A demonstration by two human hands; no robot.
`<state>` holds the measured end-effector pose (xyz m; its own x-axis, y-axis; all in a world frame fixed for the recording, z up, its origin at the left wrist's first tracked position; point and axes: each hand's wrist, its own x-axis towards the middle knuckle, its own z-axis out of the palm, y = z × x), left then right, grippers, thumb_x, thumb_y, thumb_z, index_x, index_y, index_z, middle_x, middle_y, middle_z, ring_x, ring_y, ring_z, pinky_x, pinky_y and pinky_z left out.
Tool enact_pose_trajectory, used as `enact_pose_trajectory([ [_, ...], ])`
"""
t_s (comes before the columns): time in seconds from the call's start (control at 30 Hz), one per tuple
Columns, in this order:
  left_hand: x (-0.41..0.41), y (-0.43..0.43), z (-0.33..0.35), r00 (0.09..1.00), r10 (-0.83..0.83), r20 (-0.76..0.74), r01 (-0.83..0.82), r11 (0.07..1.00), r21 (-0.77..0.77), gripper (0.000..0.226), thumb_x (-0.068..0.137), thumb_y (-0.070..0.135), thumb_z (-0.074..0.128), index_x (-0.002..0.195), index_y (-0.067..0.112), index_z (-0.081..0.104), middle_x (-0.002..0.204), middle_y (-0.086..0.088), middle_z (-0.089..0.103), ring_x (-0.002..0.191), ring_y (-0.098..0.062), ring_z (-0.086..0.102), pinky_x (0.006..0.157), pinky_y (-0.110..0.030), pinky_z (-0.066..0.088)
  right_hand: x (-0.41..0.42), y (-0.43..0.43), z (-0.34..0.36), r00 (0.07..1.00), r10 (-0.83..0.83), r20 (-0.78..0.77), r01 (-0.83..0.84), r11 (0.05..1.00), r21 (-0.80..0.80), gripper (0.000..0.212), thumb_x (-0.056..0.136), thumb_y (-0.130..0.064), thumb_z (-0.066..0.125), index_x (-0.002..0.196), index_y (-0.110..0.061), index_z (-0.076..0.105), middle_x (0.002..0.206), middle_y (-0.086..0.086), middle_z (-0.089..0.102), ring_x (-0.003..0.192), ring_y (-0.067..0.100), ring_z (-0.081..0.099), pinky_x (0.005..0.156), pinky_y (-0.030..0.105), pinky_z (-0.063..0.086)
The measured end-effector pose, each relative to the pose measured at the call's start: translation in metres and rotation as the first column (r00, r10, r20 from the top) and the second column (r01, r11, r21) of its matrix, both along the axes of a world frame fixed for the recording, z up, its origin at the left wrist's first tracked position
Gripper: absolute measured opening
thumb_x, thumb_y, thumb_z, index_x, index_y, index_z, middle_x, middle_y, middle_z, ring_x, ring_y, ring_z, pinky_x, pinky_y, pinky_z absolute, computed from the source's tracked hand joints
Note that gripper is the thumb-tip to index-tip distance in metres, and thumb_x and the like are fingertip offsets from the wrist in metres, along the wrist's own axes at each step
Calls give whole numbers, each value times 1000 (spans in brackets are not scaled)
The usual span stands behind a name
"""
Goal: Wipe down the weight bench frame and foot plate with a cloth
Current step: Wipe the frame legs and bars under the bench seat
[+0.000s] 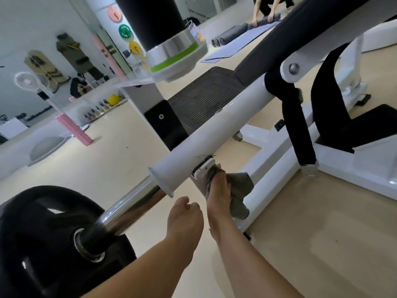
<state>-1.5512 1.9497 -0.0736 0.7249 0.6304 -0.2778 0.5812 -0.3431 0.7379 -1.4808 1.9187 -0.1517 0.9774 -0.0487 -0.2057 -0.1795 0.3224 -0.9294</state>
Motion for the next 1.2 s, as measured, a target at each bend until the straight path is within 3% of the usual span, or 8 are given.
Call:
enact_pose_trajectory([
  [0.2, -2, -7, -7, 999, 32, -4, -33, 996, -80, 53, 103, 22, 49, 155, 22, 37, 136, 0, 56, 116, -21, 60, 97, -34, 48, 2, -6, -1, 995, 99, -24, -101, 989, -109, 48, 102, -66, 24, 148, -69, 11, 169, -13, 9, 158, 15, 5, 125, 55, 3],
  [0.33, 5, -1, -12, 997, 52, 51, -45, 989, -139, 39, 106, 31, 45, 139, 11, 53, 137, -15, 60, 124, -35, 58, 100, -46, 52, -6, 2, 28, 989, 27, 145, -27, 1000, -4, 46, 97, -57, 33, 133, -83, 21, 169, -14, 18, 157, 15, 10, 126, 53, 8],
  [0.47, 8, 6, -10, 986, 135, 103, -112, 973, -203, 30, 107, 42, 40, 110, 21, 61, 114, -9, 64, 111, -30, 63, 104, -52, 49, -10, 5, 13, 971, 73, 228, -46, 992, -120, 50, 104, -55, 24, 153, -60, 14, 169, -18, 8, 157, 9, -2, 127, 48, -1],
  [0.63, 8, 4, -12, 978, 190, 80, -166, 956, -243, 24, 106, 44, 40, 100, 28, 56, 108, -1, 62, 108, -23, 63, 107, -52, 47, 5, -9, -26, 949, 306, -69, -289, 770, -569, 52, 110, -12, 27, 160, -6, 17, 169, 13, -16, 156, 33, -14, 126, 56, -2],
  [0.73, 8, 8, -12, 980, 175, 94, -136, 937, -320, 38, 105, 41, 40, 117, 14, 63, 112, -11, 68, 111, -30, 65, 102, -51, 51, -3, 18, 1, 971, 221, 95, -118, 783, -610, 27, 93, -7, 56, 119, 0, 55, 153, 42, 31, 140, 62, 32, 109, 76, 26],
  [0.87, 7, 18, -15, 988, 130, 88, -89, 926, -367, 41, 107, 41, 37, 122, 13, 64, 123, -19, 66, 115, -33, 64, 102, -51, 52, -8, 27, 7, 990, 89, 107, -38, 912, -408, 88, 83, -59, 6, 162, -20, 0, 169, 9, -6, 157, 28, -5, 126, 50, -3],
  [1.03, 4, 11, -26, 994, 65, 90, -36, 957, -287, 20, 105, 33, 40, 86, 29, 46, 105, 0, 47, 103, -21, 52, 93, -42, 41, 6, 1, -37, 984, 163, -78, -178, 947, -268, 60, 112, -33, 22, 162, -19, -9, 171, 0, -17, 156, 14, -18, 123, 37, -14],
  [1.2, 5, 11, -34, 988, -54, 145, 93, 956, -280, 33, 108, 36, 41, 111, 20, 69, 112, 2, 75, 109, -18, 68, 100, -44, 53, -6, 13, -7, 982, 160, 104, -122, 944, -306, 69, 101, -46, 21, 161, -31, -10, 167, -14, -19, 153, 8, -20, 122, 38, -16],
])
